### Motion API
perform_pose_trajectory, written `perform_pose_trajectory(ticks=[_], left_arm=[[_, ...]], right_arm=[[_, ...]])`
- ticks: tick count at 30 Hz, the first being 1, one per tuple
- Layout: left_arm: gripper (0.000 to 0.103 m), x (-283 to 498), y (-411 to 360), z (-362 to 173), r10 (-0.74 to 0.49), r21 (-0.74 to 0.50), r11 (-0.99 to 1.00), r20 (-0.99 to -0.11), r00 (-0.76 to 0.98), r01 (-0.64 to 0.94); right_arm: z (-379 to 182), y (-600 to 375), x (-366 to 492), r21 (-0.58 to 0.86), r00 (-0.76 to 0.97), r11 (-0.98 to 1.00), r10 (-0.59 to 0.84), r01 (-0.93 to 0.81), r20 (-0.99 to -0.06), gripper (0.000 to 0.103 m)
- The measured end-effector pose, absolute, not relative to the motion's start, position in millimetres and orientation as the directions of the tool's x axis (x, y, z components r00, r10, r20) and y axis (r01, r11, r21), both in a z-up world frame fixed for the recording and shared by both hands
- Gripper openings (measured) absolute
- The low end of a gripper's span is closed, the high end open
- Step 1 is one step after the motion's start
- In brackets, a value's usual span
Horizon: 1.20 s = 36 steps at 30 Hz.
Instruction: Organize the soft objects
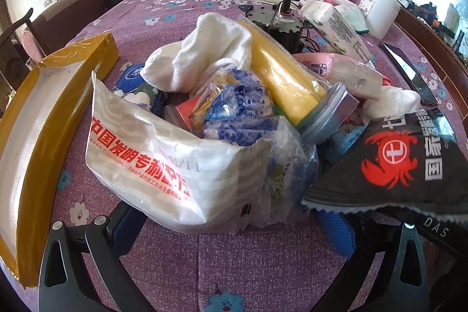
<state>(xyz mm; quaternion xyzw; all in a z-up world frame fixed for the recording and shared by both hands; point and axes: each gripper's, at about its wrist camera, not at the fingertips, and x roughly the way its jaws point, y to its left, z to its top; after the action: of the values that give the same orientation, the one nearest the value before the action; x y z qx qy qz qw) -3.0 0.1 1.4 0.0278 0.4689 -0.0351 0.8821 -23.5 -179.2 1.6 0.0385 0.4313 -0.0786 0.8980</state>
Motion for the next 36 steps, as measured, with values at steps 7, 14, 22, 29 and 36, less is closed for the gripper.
perform_pose_trajectory(ticks=[7,14,22,29,36], left_arm=[[0.103,-7,6,3,-0.083,-0.019,0.992,-0.834,0.546,0.121],[0.103,-49,40,44,-0.186,-0.152,0.982,-0.699,0.691,0.111],[0.103,-82,80,67,-0.171,-0.195,0.978,-0.556,0.813,0.072],[0.103,-76,105,52,-0.188,-0.247,0.968,-0.613,0.768,0.039],[0.103,-100,120,65,-0.115,-0.226,0.974,-0.532,0.839,-0.01]], right_arm=[[2,-179,-23,0.002,0.615,0.985,-0.108,0.174,-0.781,0.102],[2,-179,-24,0.001,0.616,0.985,-0.108,0.174,-0.781,0.102],[1,-179,-24,0.002,0.616,0.985,-0.108,0.174,-0.781,0.102],[2,-179,-24,0.002,0.615,0.985,-0.107,0.175,-0.781,0.102],[2,-176,-25,-0.002,0.603,0.981,-0.121,0.194,-0.789,0.102]])
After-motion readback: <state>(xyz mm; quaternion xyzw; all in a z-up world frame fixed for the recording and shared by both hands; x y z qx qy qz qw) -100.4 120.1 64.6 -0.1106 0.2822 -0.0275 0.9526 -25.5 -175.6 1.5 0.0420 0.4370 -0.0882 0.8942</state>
